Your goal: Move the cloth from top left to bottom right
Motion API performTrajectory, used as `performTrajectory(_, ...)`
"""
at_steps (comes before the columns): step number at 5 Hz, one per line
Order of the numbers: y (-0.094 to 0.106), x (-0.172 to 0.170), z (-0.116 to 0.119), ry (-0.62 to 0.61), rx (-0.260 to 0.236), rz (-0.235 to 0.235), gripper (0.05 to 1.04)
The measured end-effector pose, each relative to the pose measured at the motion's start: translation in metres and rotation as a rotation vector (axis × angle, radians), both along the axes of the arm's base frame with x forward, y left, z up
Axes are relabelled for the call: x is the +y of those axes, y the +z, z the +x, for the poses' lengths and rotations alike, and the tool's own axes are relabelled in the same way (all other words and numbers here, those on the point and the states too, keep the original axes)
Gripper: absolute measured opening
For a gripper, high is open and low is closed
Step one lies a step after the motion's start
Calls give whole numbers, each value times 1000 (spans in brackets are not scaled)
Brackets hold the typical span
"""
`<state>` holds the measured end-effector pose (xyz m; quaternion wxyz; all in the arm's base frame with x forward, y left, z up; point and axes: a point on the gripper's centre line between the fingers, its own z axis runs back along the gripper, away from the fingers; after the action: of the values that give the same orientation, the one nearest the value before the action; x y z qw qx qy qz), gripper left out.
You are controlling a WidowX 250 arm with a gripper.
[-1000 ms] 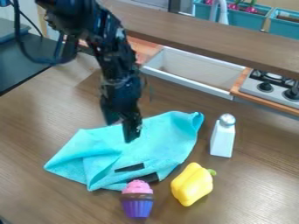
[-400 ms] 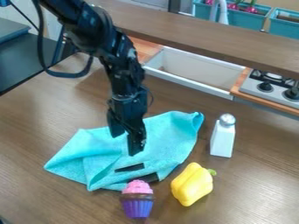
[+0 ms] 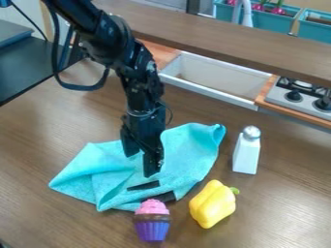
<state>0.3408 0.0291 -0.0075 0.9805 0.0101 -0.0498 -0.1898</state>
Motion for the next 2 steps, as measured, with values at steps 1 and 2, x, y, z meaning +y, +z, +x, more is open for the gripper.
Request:
performTrajectory(1,-7,14,10,42,23,-12,999)
performTrajectory(2,-10,20,20,69,22,-9,999)
